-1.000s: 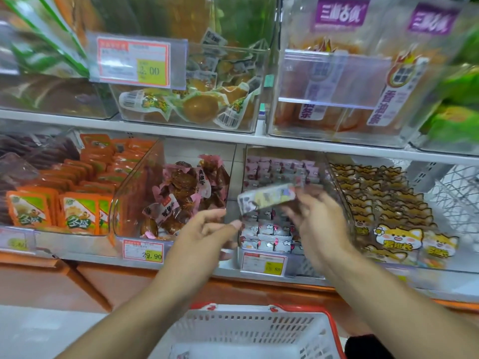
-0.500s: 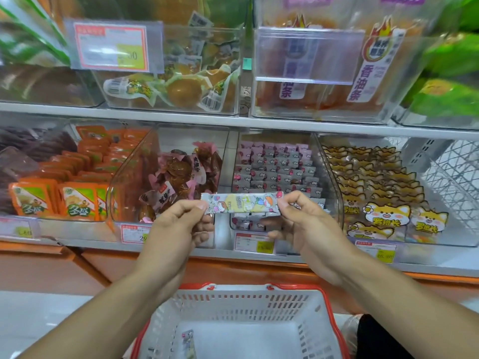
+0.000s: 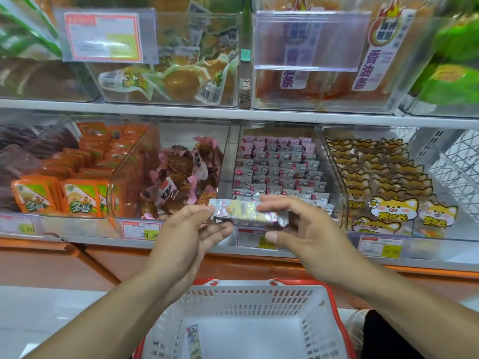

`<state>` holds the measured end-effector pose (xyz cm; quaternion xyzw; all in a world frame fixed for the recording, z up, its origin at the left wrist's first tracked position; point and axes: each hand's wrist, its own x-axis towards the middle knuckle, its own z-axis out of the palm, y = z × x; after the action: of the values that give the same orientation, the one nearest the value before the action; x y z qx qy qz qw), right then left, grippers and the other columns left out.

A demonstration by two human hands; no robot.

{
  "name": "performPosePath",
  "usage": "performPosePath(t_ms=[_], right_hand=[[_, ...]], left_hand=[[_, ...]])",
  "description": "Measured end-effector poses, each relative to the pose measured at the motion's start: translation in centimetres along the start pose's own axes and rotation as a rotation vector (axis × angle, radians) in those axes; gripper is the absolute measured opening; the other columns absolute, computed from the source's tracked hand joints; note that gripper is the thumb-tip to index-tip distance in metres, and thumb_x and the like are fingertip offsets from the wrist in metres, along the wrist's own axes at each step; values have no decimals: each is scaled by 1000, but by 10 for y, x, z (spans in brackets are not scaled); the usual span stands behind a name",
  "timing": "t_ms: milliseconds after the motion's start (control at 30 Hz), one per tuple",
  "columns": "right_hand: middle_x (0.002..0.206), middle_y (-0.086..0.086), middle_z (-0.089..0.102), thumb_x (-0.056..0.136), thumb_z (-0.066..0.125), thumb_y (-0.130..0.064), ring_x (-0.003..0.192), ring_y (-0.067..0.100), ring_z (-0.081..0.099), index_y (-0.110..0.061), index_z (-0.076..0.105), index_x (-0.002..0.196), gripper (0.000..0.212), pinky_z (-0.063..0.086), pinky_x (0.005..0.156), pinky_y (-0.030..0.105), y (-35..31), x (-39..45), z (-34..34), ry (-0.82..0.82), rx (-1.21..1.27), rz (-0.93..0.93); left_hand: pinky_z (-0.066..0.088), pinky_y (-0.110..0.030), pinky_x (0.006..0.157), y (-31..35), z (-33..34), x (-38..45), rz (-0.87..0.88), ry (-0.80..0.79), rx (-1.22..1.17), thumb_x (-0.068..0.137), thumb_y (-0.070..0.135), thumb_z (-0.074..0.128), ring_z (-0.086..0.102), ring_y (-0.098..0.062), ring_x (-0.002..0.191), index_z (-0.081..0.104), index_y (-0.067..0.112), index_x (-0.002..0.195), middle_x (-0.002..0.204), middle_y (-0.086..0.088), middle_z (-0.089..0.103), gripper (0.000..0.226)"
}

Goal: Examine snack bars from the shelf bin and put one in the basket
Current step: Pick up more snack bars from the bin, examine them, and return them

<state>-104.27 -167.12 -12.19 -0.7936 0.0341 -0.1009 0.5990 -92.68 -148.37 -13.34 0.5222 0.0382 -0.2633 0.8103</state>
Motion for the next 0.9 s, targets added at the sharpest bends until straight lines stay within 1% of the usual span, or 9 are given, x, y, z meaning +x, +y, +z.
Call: performPosePath(t_ms=[100,200,267,333,467,567,700,800,900], right_hand=[[118,-6,69,93,71,-12,106,33,65,-41,70,109,33,56,93,45,3,3,-1,122,-58,32],[110,1,75,87,73,-14,95,23,74,-23,72,108,23,60,78,29,2,9,-5,194,239,72],[106,8,77,81,74,-23,93,25,76,-13,70,108,29,60,78,26,1,11,-6,213,380,129],[104,11,78,78,76,-30,93,27,76,-12,71,108,35,61,78,27,1,14,-5,206,413,162],[104,13,78,73,78,-47,88,28,77,-16,78,107,47,60,72,21,-1,16,-8,208,499,272],[101,11,79,70,74,-54,85,24,78,-21,82,95,42,59,67,17,-2,17,-11,237,518,358],[94,16,78,81,68,-47,87,28,77,-15,83,94,38,60,67,19,-4,17,-11,269,538,390],[91,19,77,95,63,-29,89,31,77,-7,75,107,29,61,70,23,-5,18,-11,266,573,385],[84,17,77,98,63,-21,81,31,77,-6,71,96,18,61,64,25,-5,16,-9,334,475,381]], left_hand=[[62,-30,68,0,1,-1,38,-27,85,98,4,58,76,-30,86,64,8,96,98,-19,75,8],[61,-30,75,2,1,-2,134,-80,211,98,1,57,75,-25,92,71,19,111,104,-8,77,27],[60,-29,80,2,1,-4,159,-139,264,98,0,55,74,-25,98,72,18,114,109,-8,76,30],[60,-27,78,2,2,-5,168,-162,277,97,1,58,74,-26,97,72,14,114,109,-13,76,26],[59,-25,70,5,2,-5,172,-157,246,87,10,69,71,-21,76,73,14,93,87,-14,73,8],[58,-24,68,5,5,-8,165,-203,278,73,24,75,69,-20,70,75,20,80,75,-14,67,8],[58,-22,64,2,8,-10,138,-202,262,79,23,70,68,-16,64,66,7,97,71,-13,65,24],[57,-21,62,3,9,-8,122,-125,264,95,12,61,67,-14,63,64,6,98,69,-10,66,8],[58,-21,63,2,9,-7,97,-58,260,100,6,55,68,-14,64,64,5,93,68,-9,66,12]])
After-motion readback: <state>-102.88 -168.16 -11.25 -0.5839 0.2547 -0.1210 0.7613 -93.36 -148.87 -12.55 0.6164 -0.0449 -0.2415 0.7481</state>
